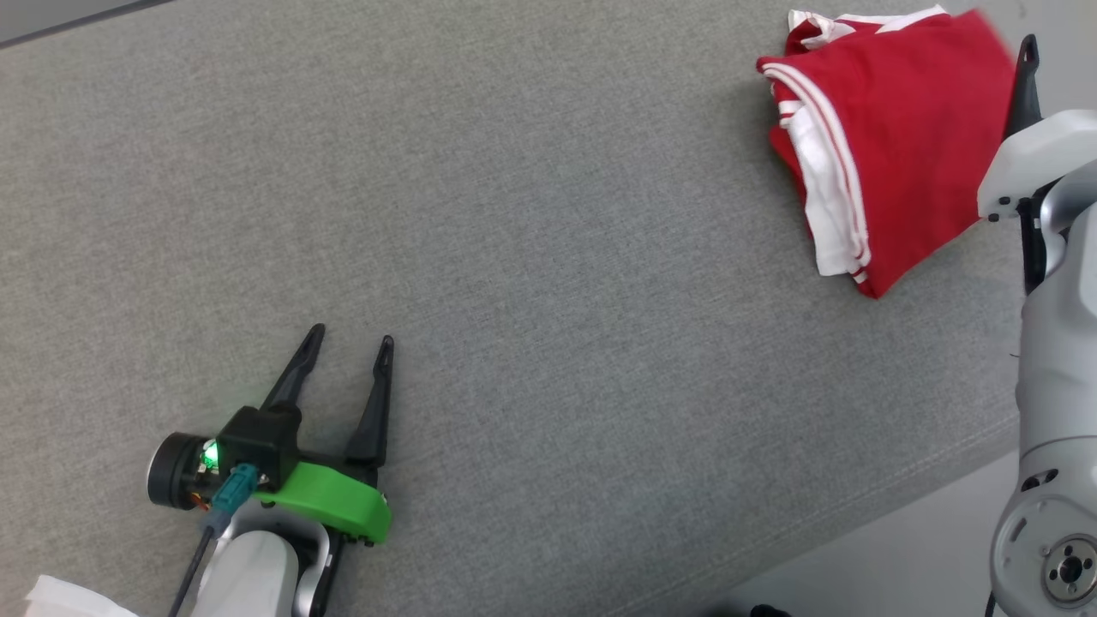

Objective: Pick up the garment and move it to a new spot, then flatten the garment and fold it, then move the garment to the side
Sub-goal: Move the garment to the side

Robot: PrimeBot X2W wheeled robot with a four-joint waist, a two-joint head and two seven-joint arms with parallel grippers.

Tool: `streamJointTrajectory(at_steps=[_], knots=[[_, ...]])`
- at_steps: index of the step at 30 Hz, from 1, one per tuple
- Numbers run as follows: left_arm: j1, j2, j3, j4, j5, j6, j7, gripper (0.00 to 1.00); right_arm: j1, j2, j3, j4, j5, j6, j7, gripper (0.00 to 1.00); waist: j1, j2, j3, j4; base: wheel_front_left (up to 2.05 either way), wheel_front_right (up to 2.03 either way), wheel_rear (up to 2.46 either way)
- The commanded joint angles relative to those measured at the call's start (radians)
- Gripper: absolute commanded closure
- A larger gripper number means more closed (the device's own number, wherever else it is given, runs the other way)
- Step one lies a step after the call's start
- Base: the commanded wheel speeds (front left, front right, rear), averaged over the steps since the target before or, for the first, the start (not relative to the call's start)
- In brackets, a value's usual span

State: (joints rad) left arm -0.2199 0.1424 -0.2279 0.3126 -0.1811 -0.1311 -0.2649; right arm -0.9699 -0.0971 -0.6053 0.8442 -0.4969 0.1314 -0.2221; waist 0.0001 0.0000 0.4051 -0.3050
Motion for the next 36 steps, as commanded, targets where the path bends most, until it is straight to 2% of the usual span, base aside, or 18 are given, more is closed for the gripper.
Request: streamJointTrajectory(at_steps=[1, 4, 6, 11, 15, 18, 25, 30, 36], knots=[[-0.009, 0.007, 0.015, 0.009, 0.002, 0.002, 0.002, 0.00, 0.015, 0.009, -0.016, -0.014, -0.007, -0.002, -0.021, 0.00, -0.0001, 0.0000, -0.008, 0.003, 0.00, 0.00, 0.00], [-0.002, -0.003, 0.027, 0.007, 0.007, 0.002, 0.002, 0.00, 0.025, 0.035, 0.004, -0.037, 0.016, -0.002, -0.042, 0.00, -0.0001, 0.0000, -0.027, 0.005, 0.00, 0.00, 0.00], [0.002, -0.010, 0.030, 0.009, 0.008, 0.002, 0.002, 0.00, 0.035, 0.043, 0.087, -0.106, 0.073, -0.002, -0.043, 0.00, -0.0001, 0.0000, -0.039, 0.012, 0.00, 0.00, 0.00], [-0.005, -0.025, 0.049, 0.010, 0.012, 0.002, 0.001, 0.00, 0.156, 0.042, 0.355, -0.306, 0.360, -0.002, -0.043, 0.00, -0.0001, 0.0000, -0.070, 0.046, 0.00, 0.00, 0.00], [0.001, -0.043, 0.082, 0.016, 0.012, 0.002, 0.001, 0.00, 0.272, 0.045, 0.492, -0.445, 0.512, -0.002, -0.043, 0.00, -0.0001, 0.0000, -0.105, 0.087, 0.00, 0.00, 0.00], [0.006, -0.055, 0.110, 0.024, 0.016, 0.002, 0.001, 0.00, 0.355, 0.043, 0.555, -0.501, 0.580, -0.002, -0.043, 0.00, -0.0001, 0.0000, -0.132, 0.131, 0.00, 0.00, 0.00], [0.037, -0.080, 0.194, 0.051, 0.034, 0.005, 0.001, 0.00, 0.517, 0.045, 0.619, -0.459, 0.682, -0.002, -0.043, 0.00, -0.0001, 0.0000, -0.200, 0.236, 0.00, 0.00, 0.00], [0.080, -0.087, 0.232, 0.067, 0.039, 0.005, 0.001, 0.00, 0.621, 0.043, 0.636, -0.413, 0.689, -0.002, -0.043, 0.00, -0.0001, 0.0000, -0.253, 0.304, 0.00, 0.00, 0.00], [0.150, -0.091, 0.232, 0.091, -0.005, 0.003, 0.001, 0.00, 0.734, 0.044, 0.631, -0.386, 0.710, -0.002, -0.043, 0.00, -0.0001, 0.0000, -0.325, 0.361, 0.00, 0.00, 0.00]])
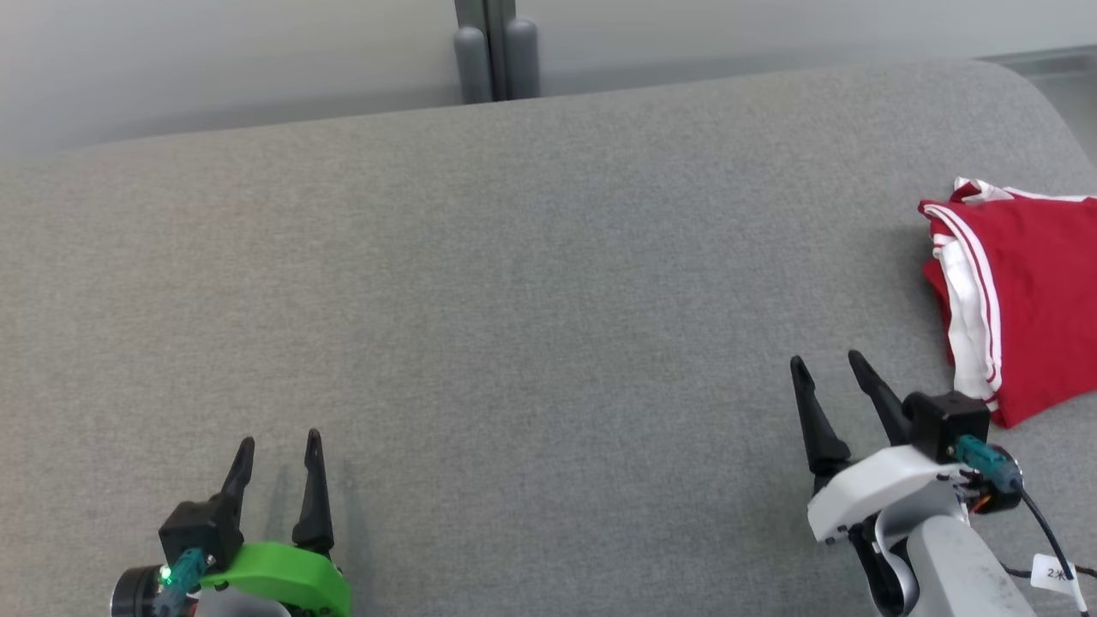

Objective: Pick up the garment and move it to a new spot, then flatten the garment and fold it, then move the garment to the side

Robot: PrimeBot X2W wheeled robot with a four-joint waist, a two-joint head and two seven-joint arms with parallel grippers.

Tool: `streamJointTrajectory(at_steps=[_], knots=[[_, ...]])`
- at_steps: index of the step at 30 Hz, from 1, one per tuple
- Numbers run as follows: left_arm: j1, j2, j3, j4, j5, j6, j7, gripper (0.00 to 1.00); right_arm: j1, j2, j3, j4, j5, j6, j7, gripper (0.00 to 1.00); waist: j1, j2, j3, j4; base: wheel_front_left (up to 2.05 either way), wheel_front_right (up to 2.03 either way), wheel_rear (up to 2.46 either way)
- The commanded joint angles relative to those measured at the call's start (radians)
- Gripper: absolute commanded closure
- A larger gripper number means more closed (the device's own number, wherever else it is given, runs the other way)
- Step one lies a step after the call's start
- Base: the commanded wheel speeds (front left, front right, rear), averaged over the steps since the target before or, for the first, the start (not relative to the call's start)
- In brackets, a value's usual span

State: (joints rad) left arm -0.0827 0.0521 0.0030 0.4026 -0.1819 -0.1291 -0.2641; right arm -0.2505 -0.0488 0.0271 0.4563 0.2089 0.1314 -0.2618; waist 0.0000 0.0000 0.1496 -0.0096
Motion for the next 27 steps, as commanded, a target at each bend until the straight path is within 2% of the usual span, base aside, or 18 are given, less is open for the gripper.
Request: streamJointTrajectory(at_steps=[1, 14, 15, 21, 27], knots=[[0.021, 0.000, 0.002, 0.002, -0.009, 0.001, 0.001, 0.00, 0.026, -0.005, -0.005, 0.002, 0.004, -0.002, -0.004, 0.00, 0.0000, 0.0000, -0.078, 0.070, 0.00, 0.00, 0.00], [0.121, 0.000, 0.012, 0.001, -0.043, -0.001, 0.001, 0.00, 0.147, -0.005, 0.004, 0.024, 0.007, -0.002, -0.004, 0.00, 0.0000, 0.0000, -0.146, 0.079, 0.00, 0.00, 0.00], [0.109, -0.001, 0.012, 0.001, -0.039, 0.000, 0.000, 1.00, 0.138, 0.000, 0.005, 0.022, 0.005, 0.000, 0.000, 1.00, 0.0000, 0.0000, -0.140, 0.075, 0.00, 0.00, 0.00], [0.118, -0.008, 0.012, 0.044, -0.060, 0.000, 0.006, 1.00, 0.161, 0.009, 0.004, 0.062, 0.019, 0.000, 0.008, 1.00, 0.0000, 0.0000, -0.143, 0.074, 0.00, 0.00, 0.00], [0.104, -0.008, 0.022, 0.028, -0.177, 0.000, 0.039, 1.00, 0.157, 0.008, -0.011, 0.041, 0.137, 0.000, 0.042, 1.00, 0.0000, 0.0000, -0.143, 0.071, 0.00, 0.00, 0.00]])
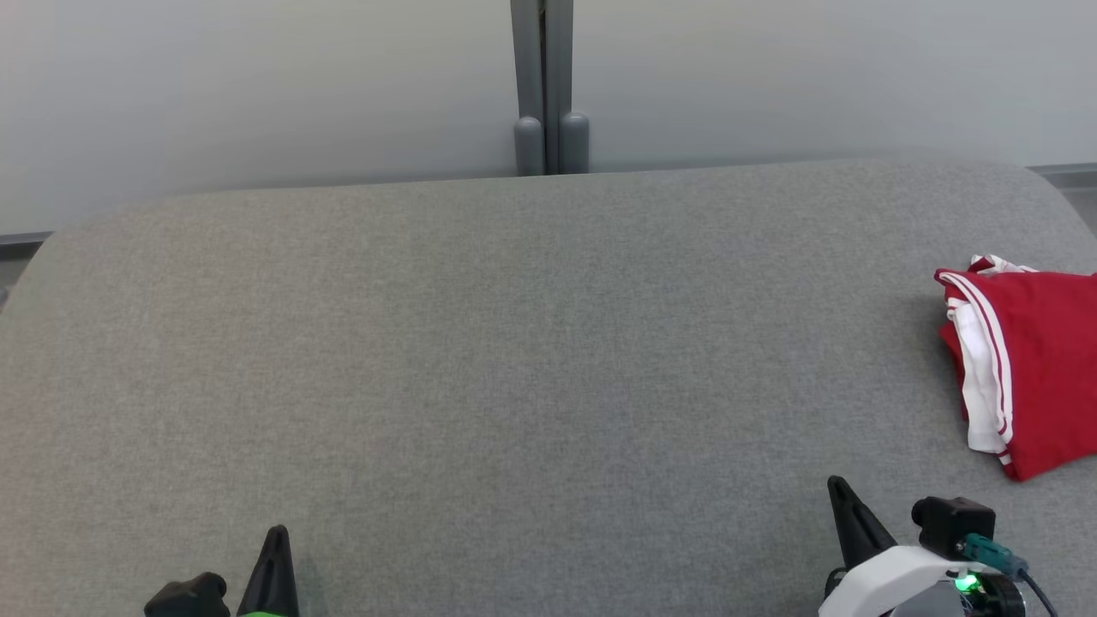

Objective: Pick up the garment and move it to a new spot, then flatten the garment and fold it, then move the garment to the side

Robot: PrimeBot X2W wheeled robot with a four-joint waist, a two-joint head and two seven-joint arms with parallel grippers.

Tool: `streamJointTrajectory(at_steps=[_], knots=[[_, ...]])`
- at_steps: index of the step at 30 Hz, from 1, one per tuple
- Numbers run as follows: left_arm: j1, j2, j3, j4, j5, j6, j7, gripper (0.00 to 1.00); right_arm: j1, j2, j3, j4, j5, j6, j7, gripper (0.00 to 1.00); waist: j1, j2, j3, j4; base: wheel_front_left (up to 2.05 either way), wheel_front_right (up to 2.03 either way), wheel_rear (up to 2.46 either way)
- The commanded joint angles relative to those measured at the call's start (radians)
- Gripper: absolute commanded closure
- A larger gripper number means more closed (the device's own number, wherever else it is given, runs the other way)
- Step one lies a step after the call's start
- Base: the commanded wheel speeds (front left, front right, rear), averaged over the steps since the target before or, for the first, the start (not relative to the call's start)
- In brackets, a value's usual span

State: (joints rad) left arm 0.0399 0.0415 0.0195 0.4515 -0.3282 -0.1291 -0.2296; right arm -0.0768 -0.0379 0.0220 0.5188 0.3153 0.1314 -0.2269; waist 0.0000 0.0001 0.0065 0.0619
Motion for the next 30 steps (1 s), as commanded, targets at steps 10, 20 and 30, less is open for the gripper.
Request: streamJointTrajectory(at_steps=[10, 20, 30], knots=[[-0.037, 0.004, 0.016, -0.049, -0.202, 0.000, 0.049, 1.00, -0.017, -0.005, -0.021, -0.061, 0.205, 0.000, 0.050, 1.00, 0.0000, -0.0001, 0.000, -0.005, 0.00, 0.00, 0.00], [-0.054, 0.005, 0.028, -0.072, -0.355, -0.001, 0.090, 1.00, -0.020, -0.006, -0.037, -0.092, 0.359, 0.000, 0.090, 1.00, 0.0000, -0.0001, 0.000, -0.011, 0.00, 0.00, 0.00], [-0.070, 0.006, 0.038, -0.093, -0.492, -0.001, 0.128, 1.00, -0.023, -0.008, -0.052, -0.120, 0.498, 0.000, 0.128, 1.00, 0.0000, -0.0001, -0.001, -0.016, 0.00, 0.00, 0.00]])
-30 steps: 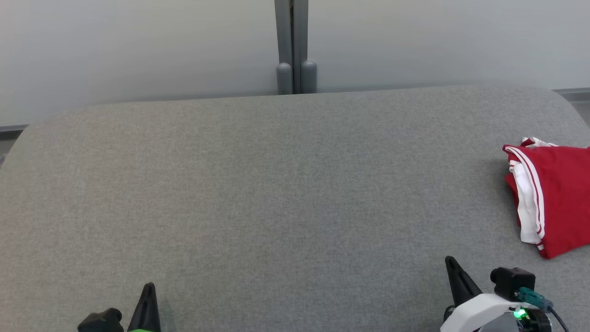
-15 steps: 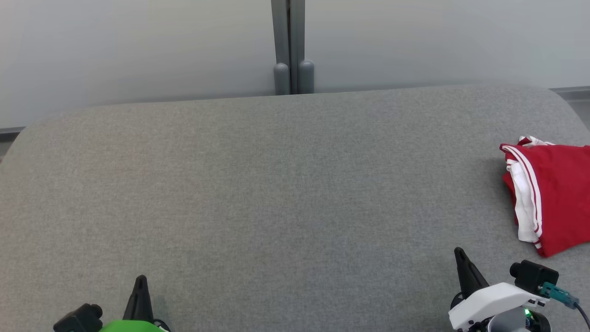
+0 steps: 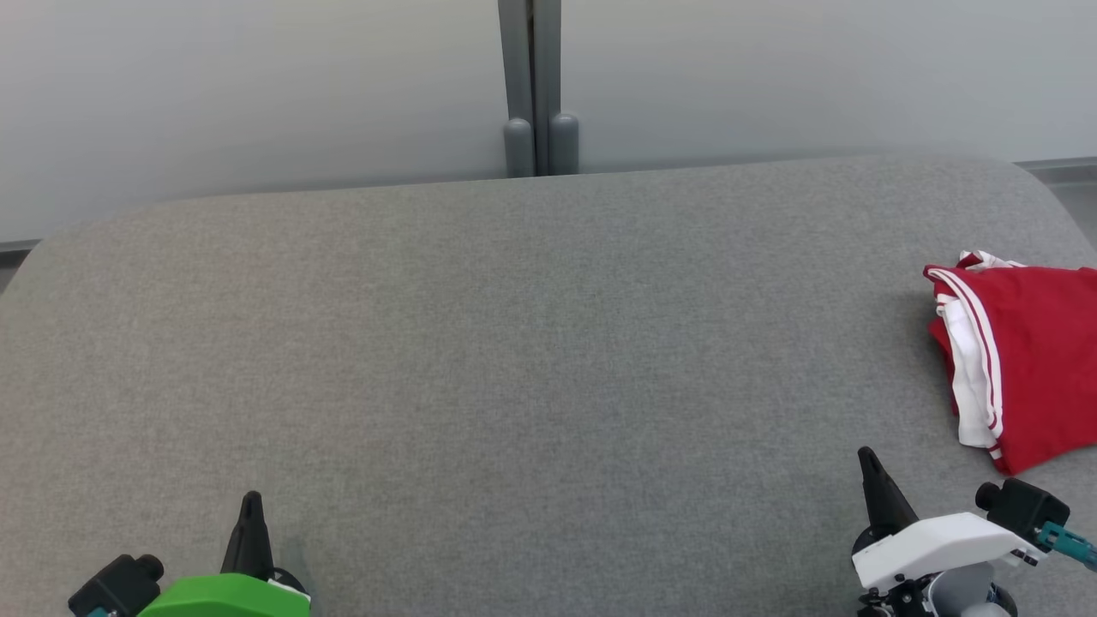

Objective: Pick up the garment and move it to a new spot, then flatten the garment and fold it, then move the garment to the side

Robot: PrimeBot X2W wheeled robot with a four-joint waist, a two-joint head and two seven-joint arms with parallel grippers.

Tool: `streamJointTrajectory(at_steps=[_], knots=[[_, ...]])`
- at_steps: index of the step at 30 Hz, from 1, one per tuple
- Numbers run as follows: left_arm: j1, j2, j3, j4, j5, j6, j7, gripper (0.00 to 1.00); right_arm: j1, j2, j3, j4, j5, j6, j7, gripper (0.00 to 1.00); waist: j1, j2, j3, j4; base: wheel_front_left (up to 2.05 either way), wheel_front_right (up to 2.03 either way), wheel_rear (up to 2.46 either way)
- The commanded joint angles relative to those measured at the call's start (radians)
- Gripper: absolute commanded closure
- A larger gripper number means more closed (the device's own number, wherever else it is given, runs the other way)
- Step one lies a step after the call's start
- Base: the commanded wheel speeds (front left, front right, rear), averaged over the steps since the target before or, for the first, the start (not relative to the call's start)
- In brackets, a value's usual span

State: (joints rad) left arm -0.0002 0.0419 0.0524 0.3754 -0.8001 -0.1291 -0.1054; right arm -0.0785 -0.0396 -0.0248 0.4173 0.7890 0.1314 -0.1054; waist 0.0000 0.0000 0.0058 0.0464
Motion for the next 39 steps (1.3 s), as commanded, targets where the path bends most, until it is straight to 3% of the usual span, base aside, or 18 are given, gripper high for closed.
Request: streamJointTrajectory(at_steps=[1, 39], knots=[[-0.031, 0.006, 0.005, -0.018, -0.031, -0.001, 0.007, 1.00, -0.022, -0.006, -0.006, -0.021, 0.035, 0.000, 0.010, 1.00, 0.0000, 0.0000, 0.000, -0.001, 0.00, 0.00, 0.00], [-0.077, 0.009, 0.036, -0.079, -0.443, -0.002, 0.120, 1.00, -0.029, -0.010, -0.051, -0.104, 0.450, -0.001, 0.121, 1.00, 0.0000, 0.0000, -0.001, -0.020, 0.00, 0.00, 0.00]])
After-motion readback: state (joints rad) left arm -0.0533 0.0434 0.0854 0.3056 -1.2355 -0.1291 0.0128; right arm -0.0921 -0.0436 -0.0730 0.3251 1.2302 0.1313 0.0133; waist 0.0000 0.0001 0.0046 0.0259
